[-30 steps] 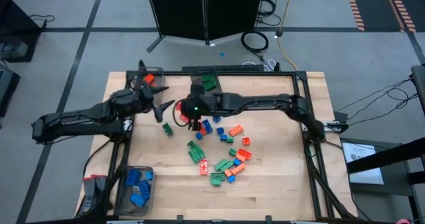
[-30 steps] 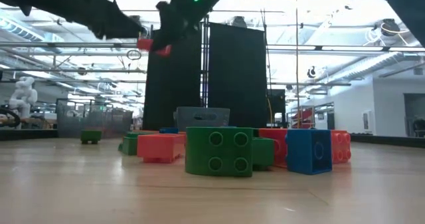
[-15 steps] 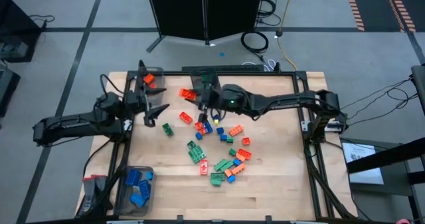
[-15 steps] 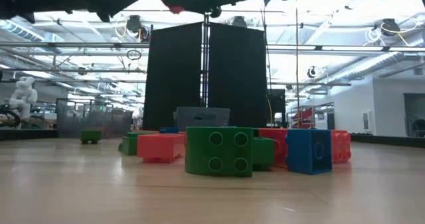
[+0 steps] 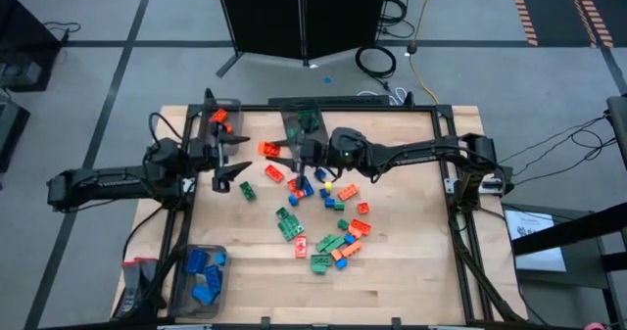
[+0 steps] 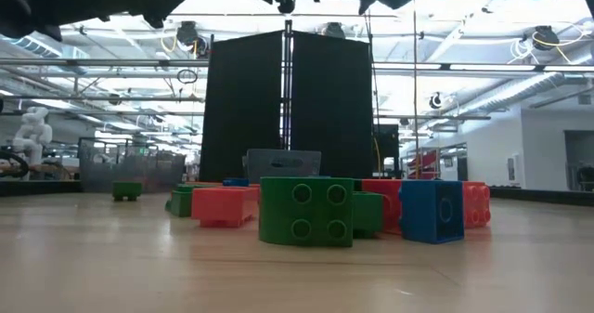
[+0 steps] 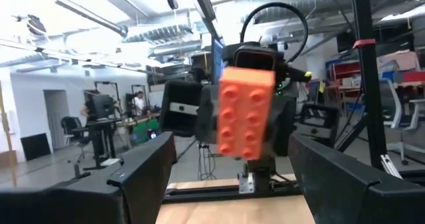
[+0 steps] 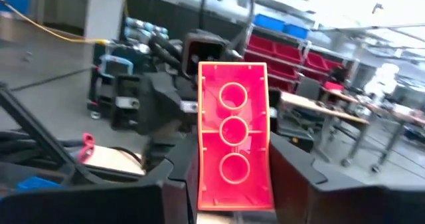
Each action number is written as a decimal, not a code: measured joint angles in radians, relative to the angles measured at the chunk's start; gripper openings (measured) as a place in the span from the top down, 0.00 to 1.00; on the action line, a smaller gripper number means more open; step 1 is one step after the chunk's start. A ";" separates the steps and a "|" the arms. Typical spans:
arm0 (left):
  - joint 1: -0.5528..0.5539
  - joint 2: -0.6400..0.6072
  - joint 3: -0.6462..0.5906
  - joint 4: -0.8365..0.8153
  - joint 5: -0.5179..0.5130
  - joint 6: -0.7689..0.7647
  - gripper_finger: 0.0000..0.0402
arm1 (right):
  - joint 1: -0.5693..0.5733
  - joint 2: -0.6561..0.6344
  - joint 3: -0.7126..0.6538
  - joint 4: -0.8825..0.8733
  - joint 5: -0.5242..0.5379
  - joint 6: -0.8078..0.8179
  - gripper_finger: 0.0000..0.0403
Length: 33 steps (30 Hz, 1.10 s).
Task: Sort blocks
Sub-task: Put the orange game piece into the top left black transparent bin
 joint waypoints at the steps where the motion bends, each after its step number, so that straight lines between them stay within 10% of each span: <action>1: 0.000 0.007 0.000 0.008 0.000 0.000 0.26 | 0.000 0.000 0.000 0.004 -0.012 0.001 0.72; 33: -0.053 0.246 0.023 0.364 0.004 -0.001 0.26 | 0.001 0.000 0.001 -0.019 -0.060 0.022 0.72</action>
